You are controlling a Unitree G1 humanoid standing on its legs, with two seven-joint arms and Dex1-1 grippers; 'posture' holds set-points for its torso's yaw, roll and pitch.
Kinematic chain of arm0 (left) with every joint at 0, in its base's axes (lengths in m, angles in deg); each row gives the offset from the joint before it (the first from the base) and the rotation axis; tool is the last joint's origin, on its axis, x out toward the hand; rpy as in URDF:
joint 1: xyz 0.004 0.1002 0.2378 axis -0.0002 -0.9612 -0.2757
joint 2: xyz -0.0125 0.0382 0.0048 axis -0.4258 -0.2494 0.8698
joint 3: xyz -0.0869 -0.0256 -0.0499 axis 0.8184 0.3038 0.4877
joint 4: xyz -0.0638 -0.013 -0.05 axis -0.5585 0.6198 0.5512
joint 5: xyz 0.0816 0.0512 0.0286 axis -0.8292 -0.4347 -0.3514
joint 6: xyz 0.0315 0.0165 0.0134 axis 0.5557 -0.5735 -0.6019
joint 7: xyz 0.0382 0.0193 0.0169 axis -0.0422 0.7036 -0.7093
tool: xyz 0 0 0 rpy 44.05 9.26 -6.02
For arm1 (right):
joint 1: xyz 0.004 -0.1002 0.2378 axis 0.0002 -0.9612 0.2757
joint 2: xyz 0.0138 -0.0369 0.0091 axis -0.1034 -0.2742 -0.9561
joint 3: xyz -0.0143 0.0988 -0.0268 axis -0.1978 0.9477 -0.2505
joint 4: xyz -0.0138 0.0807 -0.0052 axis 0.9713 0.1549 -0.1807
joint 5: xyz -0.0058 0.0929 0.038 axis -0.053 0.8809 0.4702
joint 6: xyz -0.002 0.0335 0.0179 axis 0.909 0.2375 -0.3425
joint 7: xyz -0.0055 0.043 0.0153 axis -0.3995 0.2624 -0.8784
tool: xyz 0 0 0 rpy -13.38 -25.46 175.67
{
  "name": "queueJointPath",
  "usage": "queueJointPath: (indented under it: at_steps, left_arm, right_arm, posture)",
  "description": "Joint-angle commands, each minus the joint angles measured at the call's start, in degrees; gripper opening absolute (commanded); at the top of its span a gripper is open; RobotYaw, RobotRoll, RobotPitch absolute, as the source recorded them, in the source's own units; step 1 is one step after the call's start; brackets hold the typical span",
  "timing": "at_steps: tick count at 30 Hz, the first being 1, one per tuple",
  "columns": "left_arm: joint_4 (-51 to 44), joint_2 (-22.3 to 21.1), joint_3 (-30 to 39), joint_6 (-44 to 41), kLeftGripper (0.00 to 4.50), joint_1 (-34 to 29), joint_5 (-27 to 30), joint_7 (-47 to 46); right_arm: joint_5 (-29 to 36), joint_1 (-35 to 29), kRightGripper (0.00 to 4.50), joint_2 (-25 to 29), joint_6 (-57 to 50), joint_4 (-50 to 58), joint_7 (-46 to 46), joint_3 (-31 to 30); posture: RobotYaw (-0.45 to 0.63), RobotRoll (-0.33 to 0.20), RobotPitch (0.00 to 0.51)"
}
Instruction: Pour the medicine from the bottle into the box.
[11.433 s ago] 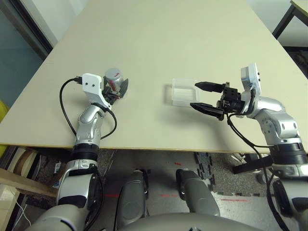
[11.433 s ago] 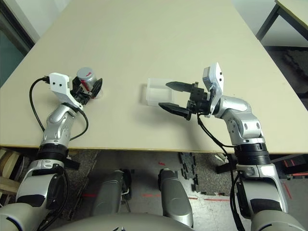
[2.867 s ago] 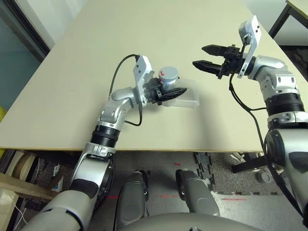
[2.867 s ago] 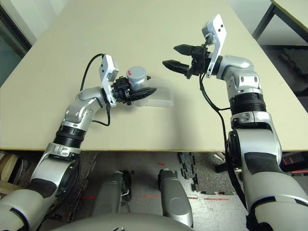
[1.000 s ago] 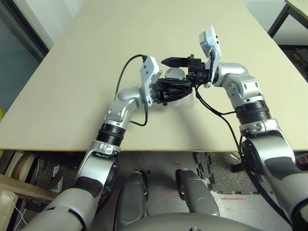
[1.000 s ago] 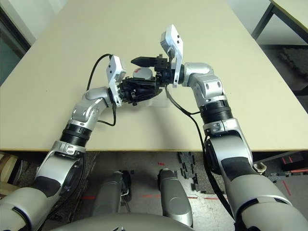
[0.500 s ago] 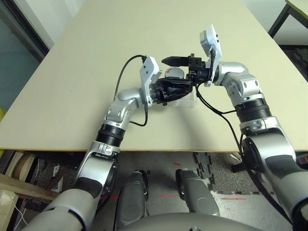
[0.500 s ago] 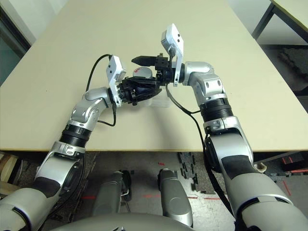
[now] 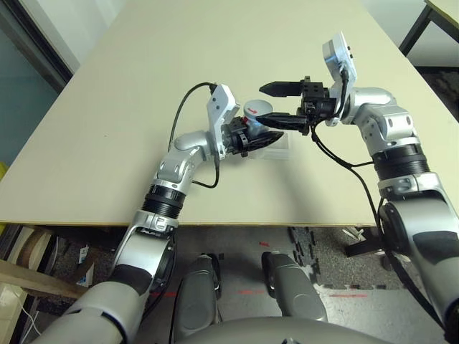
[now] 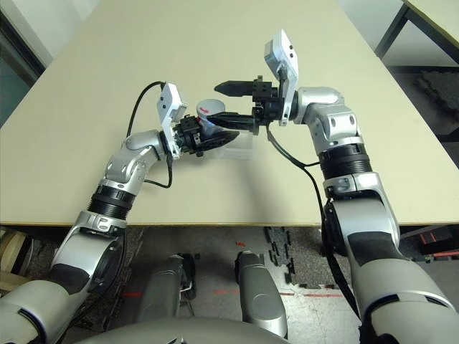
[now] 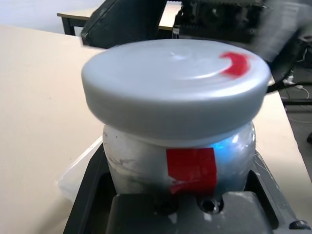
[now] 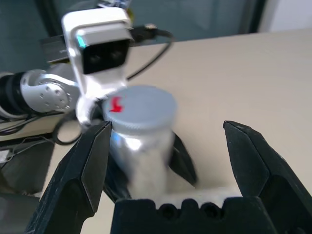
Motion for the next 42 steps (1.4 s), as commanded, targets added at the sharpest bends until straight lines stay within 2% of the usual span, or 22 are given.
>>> queueJointPath:
  at_steps: [1, 18, 30, 42]
  left_arm:
    - [-0.1, -0.1, -0.1, 0.7, 2.61, 0.0, 0.2, 1.1]
    - [0.5, -0.1, 0.0, 1.0, 2.61, 0.3, -0.1, 1.6]
    - [0.4, 0.5, -0.4, 1.1, 2.61, 0.2, -0.3, 1.4]
    - [-0.4, 0.7, -0.5, 0.8, 2.61, 0.0, -0.2, 1.0]
  right_arm:
    - [1.1, -1.5, 4.5, 1.2, -1.7, 1.7, -2.6, 0.4]
    - [3.1, -1.8, 4.5, -0.3, -4.2, 5.5, -2.1, 1.0]
    - [2.1, -0.1, 4.5, -4.2, -2.4, 4.5, -1.3, -0.5]
    - [-1.1, -0.5, 4.5, -5.0, 0.4, 3.6, -1.4, -2.7]
  posture:
    - [-0.22, 0.0, 0.157]
    - [-0.23, 0.0, 0.151]
    - [-0.22, 0.0, 0.15]
    - [-0.22, 0.0, 0.154]
